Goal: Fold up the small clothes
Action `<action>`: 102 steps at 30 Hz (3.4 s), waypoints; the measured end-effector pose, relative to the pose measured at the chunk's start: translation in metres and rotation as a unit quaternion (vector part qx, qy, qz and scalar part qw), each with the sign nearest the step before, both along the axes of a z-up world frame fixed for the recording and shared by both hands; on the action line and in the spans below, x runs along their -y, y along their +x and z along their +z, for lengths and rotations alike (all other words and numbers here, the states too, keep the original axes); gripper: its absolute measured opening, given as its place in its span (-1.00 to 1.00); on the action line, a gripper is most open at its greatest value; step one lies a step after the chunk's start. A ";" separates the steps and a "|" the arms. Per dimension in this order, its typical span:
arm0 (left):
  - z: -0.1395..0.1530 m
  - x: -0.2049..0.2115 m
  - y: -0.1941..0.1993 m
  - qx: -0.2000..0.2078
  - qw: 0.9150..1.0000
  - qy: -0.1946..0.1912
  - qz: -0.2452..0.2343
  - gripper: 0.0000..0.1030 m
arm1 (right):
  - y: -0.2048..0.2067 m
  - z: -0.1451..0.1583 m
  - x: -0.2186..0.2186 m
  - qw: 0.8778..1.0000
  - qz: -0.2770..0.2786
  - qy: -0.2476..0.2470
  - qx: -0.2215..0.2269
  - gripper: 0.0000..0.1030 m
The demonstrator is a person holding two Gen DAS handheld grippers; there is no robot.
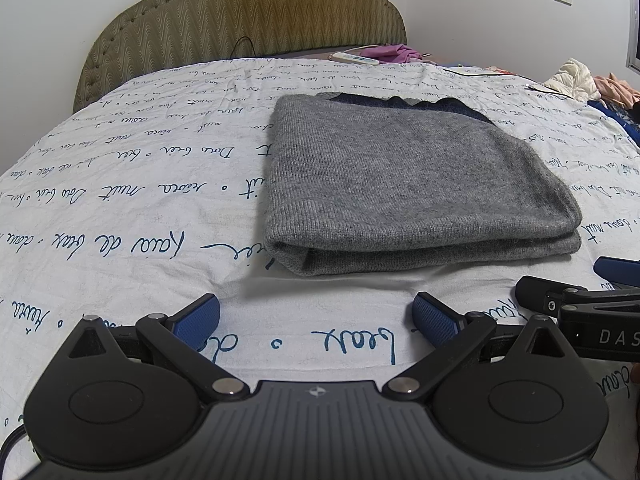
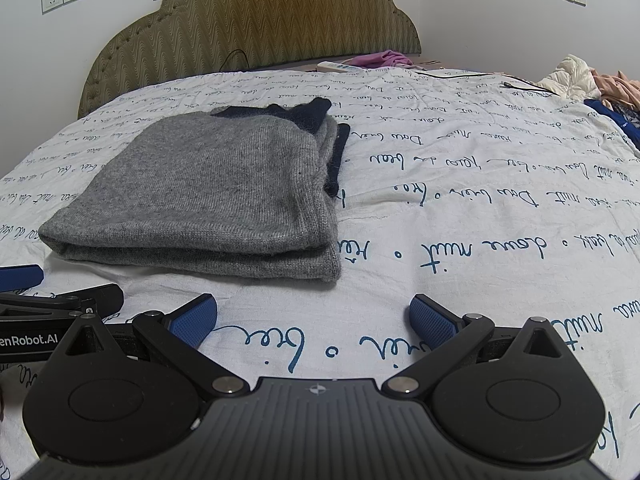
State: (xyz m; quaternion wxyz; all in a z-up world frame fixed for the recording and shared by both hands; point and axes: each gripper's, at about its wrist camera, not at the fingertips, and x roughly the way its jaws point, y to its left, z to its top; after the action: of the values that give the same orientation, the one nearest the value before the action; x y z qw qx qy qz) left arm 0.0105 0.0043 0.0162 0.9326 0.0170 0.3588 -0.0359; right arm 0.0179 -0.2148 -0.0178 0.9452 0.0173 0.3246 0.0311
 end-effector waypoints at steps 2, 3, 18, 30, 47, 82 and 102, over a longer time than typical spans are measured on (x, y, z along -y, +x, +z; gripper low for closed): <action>0.000 0.000 0.000 0.000 1.000 0.000 0.000 1.00 | 0.000 0.000 0.000 1.000 0.000 0.000 0.000 0.99; 0.000 0.000 0.000 0.000 1.000 0.000 0.000 1.00 | 0.000 0.000 0.000 1.000 0.000 0.000 0.000 0.99; 0.000 0.000 0.000 0.000 1.000 0.000 0.000 1.00 | 0.000 0.000 0.000 1.000 0.000 0.000 0.000 0.99; 0.000 0.000 0.000 0.000 1.000 0.000 0.000 1.00 | 0.000 0.000 0.001 1.000 0.000 0.001 0.000 0.99; 0.000 0.000 -0.001 0.001 1.000 0.000 0.000 1.00 | 0.000 -0.001 0.001 1.000 0.000 0.001 0.001 0.99; 0.003 -0.003 0.004 -0.017 1.000 -0.008 -0.005 1.00 | -0.002 0.003 -0.002 1.000 0.019 -0.006 -0.016 0.99; 0.047 -0.012 0.008 -0.084 0.995 -0.049 -0.001 1.00 | 0.010 0.051 -0.010 0.994 0.035 -0.015 -0.101 0.98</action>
State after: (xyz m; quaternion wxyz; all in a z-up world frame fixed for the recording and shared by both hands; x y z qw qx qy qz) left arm 0.0189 0.0166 0.0637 0.8989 -0.0312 0.4335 -0.0551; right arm 0.0284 -0.2049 0.0336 0.9059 -0.0054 0.4196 0.0575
